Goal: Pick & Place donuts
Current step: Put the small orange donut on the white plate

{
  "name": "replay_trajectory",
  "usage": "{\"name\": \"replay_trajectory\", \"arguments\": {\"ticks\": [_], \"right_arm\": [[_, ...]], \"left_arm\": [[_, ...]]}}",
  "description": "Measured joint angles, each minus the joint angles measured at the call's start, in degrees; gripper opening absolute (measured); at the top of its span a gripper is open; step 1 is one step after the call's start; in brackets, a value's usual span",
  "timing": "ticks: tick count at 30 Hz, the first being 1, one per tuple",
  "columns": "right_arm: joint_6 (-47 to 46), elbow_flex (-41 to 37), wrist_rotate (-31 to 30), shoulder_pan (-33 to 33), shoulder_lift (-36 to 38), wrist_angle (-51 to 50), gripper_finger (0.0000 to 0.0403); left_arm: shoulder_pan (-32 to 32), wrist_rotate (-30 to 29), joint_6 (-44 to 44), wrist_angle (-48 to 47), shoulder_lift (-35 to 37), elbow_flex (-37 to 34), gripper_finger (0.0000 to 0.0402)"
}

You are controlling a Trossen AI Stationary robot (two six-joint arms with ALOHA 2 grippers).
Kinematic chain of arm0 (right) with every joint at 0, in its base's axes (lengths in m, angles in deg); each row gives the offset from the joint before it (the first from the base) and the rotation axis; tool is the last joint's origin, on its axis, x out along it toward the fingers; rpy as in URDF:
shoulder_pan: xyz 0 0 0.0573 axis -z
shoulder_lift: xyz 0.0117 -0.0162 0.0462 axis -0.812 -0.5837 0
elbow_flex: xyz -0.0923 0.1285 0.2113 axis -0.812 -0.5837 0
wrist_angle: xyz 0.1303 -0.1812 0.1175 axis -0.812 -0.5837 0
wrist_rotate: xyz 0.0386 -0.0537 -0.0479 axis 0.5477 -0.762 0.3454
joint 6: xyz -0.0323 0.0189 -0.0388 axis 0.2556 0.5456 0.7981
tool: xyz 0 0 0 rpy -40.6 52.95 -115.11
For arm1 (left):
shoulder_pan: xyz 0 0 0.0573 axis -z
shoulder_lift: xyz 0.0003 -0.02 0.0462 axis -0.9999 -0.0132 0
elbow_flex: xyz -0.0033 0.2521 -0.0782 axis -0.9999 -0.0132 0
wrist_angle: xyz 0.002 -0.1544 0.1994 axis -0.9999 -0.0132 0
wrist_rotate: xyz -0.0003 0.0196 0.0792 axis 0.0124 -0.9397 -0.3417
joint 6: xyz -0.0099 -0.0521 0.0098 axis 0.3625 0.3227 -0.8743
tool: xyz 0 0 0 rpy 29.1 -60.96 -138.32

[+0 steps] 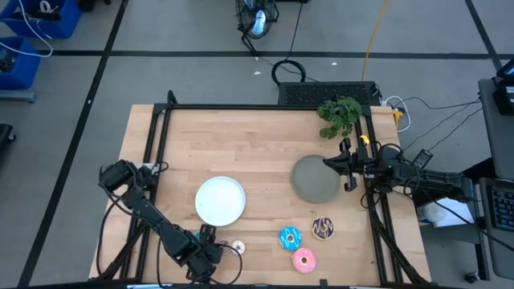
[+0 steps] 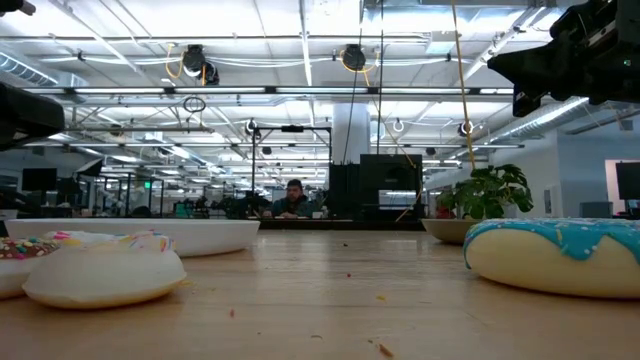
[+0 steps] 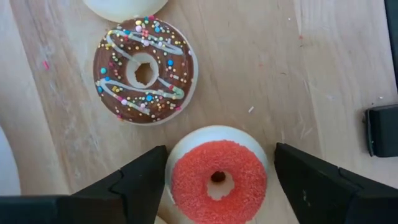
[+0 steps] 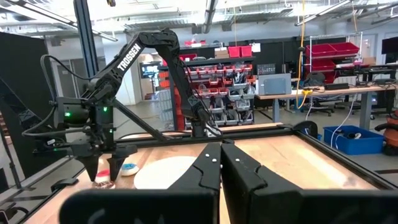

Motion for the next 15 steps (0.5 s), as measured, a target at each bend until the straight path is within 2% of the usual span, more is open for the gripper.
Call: {"name": "replay_trajectory", "arguments": {"ticks": [9,15], "right_arm": [[0.02,0.00,-0.02,0.00,0.00,0.00,0.0000],[0.44,0.00,-0.11,0.00,0.00,0.00,0.0000]], "left_arm": [[-0.12,0.33,0.22,-0.22,-0.16,0.61,0.0188],[-1.03,2.40,0.40,-3.16,-0.37,3.27,0.0162]]}}
